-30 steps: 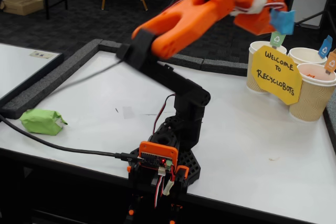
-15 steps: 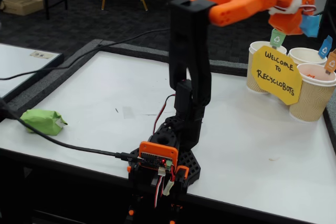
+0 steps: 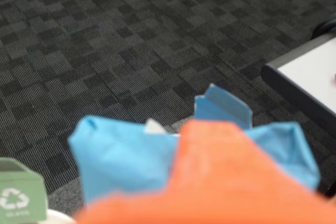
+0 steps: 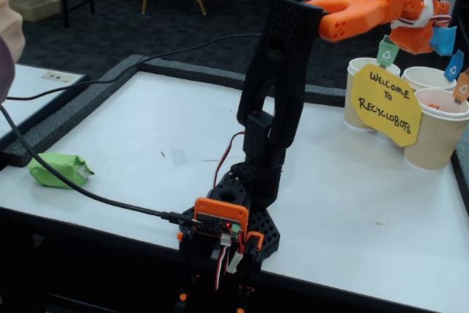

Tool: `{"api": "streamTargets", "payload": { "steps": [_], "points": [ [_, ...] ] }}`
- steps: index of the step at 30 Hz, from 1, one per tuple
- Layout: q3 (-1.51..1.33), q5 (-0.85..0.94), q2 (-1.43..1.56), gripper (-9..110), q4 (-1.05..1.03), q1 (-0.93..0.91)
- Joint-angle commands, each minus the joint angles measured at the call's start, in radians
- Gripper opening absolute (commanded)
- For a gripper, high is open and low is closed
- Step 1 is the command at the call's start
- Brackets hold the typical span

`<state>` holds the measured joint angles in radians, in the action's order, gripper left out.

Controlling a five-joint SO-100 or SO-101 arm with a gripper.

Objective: Sort rubbish by color.

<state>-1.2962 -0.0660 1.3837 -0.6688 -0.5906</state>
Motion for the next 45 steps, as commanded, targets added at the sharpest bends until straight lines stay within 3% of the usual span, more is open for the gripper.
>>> {"api": "streamTargets", "payload": {
  "steps": [1,45],
  "points": [
    [0.129,0.018,0.044,3,0.032,0.015],
    [0.092,0.018,0.057,20,-0.1,0.021]
  ]
}}
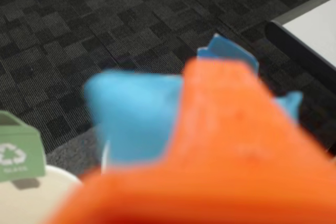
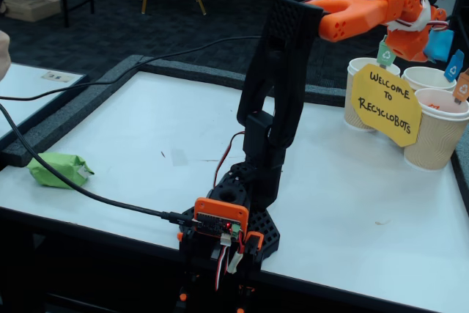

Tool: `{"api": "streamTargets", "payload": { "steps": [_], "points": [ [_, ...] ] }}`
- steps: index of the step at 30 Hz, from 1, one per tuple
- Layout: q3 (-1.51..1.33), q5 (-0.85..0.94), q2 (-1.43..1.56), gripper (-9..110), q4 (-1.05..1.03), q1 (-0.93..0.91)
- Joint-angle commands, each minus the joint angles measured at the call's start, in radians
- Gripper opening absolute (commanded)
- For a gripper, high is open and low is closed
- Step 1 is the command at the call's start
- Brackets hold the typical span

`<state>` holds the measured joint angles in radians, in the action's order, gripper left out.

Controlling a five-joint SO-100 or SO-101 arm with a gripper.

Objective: Sort rubbish by color.

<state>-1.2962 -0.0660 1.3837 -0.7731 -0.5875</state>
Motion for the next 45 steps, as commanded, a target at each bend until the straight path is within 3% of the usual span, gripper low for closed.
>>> {"api": "streamTargets", "payload": {
  "steps": [1,9,14,19,25,33,45],
  "points": [
    [0.092,0.018,0.057,20,0.005,0.018],
    [0.084,0.018,0.057,20,0.009,0.012],
    [0.114,0.011,0.156,2,-0.052,0.012],
    [0.135,0.009,0.388,0,-0.209,0.049],
    [0.021,0.017,0.692,0,-0.543,0.245],
    [-0.342,0.018,1.155,0,-0.661,0.515],
    [-0.621,0.018,1.508,0,-0.804,0.758]
  ]
}}
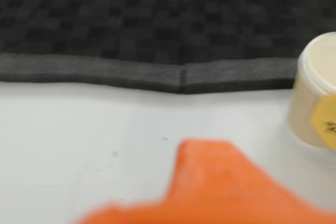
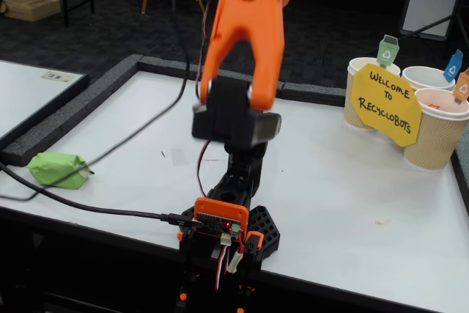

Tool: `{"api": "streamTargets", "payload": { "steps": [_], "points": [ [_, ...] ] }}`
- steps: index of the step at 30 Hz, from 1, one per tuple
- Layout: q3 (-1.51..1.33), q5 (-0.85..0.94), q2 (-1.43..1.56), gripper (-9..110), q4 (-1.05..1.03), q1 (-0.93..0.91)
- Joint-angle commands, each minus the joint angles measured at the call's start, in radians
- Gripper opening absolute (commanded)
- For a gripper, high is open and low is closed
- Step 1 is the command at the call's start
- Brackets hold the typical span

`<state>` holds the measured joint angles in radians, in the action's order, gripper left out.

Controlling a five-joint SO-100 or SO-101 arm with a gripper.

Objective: Sort rubbish by color.

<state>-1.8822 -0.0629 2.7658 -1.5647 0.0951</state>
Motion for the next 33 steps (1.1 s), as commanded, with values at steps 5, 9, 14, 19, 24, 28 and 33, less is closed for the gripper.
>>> {"api": "streamTargets", "payload": {
  "steps": [5,9,14,19,24,28,33],
  "points": [
    [-0.048,0.015,0.181,0,-0.055,0.279],
    [-0.04,0.006,0.221,0,-0.063,0.572],
    [-0.083,0.015,0.25,0,-0.025,0.67],
    [-0.227,0.008,0.308,0,0.04,0.854],
    [-0.374,0.006,0.307,0,0.104,1.062],
    [-0.468,0.008,0.301,0,0.146,1.23],
    [-0.532,0.011,0.256,0,0.178,1.416]
  ]
}}
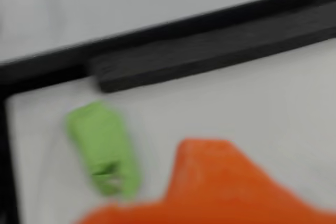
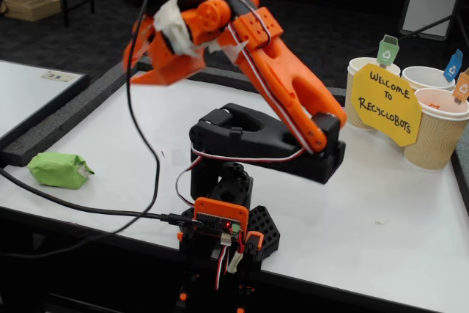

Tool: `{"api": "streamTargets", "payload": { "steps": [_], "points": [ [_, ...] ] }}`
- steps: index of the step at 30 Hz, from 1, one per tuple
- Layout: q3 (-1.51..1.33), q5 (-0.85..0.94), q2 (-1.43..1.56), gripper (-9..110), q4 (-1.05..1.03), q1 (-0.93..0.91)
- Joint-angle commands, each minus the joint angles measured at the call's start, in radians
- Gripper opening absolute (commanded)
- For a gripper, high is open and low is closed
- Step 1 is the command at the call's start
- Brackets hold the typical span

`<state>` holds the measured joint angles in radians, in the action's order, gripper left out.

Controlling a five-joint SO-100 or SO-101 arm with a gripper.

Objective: Sort rubbish by color.

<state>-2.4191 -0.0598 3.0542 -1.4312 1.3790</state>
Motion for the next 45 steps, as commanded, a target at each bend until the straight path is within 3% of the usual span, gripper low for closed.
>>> {"api": "streamTargets", "payload": {
  "steps": [1,9,21,25,34,42,45],
  "points": [
    [0.002,0.008,-0.054,0,0.051,0.163],
    [0.008,0.011,-0.225,0,0.084,0.324],
    [0.31,-0.003,-0.755,0,0.258,0.242],
    [0.425,-0.19,-0.916,0,0.322,0.15],
    [0.589,-0.643,-1.209,0,0.227,0.097],
    [0.583,-0.925,-1.321,8,0.183,0.098],
    [0.591,-0.951,-1.319,11,0.176,0.158]
  ]
}}
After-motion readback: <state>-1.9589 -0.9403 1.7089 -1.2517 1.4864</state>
